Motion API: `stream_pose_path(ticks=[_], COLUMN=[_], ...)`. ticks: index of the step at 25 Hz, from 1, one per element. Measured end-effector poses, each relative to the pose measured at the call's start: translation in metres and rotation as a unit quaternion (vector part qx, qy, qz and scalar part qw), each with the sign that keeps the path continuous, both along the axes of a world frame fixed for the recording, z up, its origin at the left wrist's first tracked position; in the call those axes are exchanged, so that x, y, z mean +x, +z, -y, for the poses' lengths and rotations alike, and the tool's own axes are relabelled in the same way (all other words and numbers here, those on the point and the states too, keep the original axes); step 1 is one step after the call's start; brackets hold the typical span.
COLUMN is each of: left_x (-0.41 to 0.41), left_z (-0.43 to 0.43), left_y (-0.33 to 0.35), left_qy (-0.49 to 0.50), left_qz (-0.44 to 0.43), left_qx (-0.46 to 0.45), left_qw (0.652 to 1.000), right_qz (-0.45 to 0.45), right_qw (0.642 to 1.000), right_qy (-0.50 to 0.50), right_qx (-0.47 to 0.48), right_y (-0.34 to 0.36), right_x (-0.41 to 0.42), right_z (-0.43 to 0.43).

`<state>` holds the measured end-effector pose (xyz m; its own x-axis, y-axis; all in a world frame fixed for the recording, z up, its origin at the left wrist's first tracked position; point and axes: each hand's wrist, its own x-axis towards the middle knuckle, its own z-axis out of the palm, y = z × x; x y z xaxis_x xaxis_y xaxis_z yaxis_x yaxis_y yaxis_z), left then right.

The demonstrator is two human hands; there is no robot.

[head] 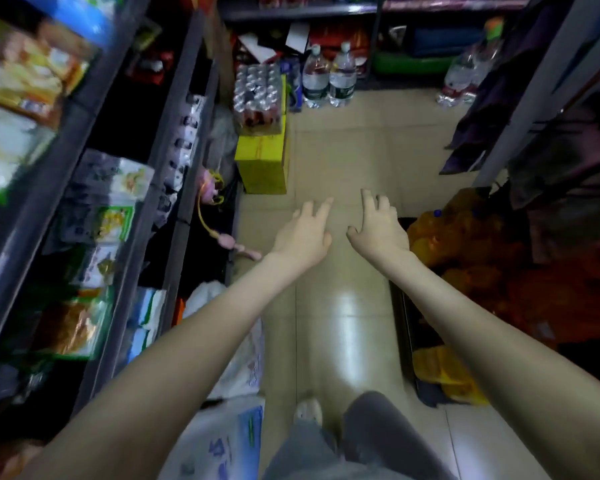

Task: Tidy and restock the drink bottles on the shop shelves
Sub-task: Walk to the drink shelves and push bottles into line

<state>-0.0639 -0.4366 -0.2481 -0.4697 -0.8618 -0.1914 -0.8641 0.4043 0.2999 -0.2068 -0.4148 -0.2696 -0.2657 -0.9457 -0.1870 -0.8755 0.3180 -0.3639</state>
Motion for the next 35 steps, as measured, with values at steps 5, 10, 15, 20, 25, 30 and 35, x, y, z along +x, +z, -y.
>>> stream_pose_path(ticks=[5, 10, 15, 20, 25, 30, 35], left_x=[-0.079, -0.161, -0.205, -0.279, -0.384, -0.528, -0.702], left_z=[0.169, 0.322, 0.471, 0.637, 0.769, 0.828, 0.879], left_y=[-0.011, -0.024, -0.028, -0.039, -0.020, -0.026, -0.040], left_qy=[-0.031, -0.041, -0.054, -0.170, -0.316, -0.425, -0.509], left_qz=[-0.046, -0.066, -0.038, -0.051, -0.022, 0.020, 0.049], left_qx=[0.024, 0.036, 0.029, 0.033, 0.018, 0.037, -0.004], left_qw=[0.998, 0.996, 0.997, 0.984, 0.949, 0.904, 0.859], right_qz=[0.045, 0.029, 0.035, 0.040, 0.045, 0.046, 0.026], right_qw=[0.996, 0.996, 0.997, 0.989, 0.963, 0.911, 0.874], right_qy=[-0.030, -0.026, -0.058, -0.139, -0.263, -0.410, -0.484], right_qx=[-0.072, -0.074, -0.043, -0.042, -0.022, -0.019, -0.037], right_y=[-0.009, -0.012, -0.020, -0.043, -0.037, -0.045, -0.058], right_x=[-0.087, -0.161, -0.218, -0.285, -0.372, -0.486, -0.635], right_z=[0.152, 0.301, 0.441, 0.581, 0.675, 0.706, 0.738])
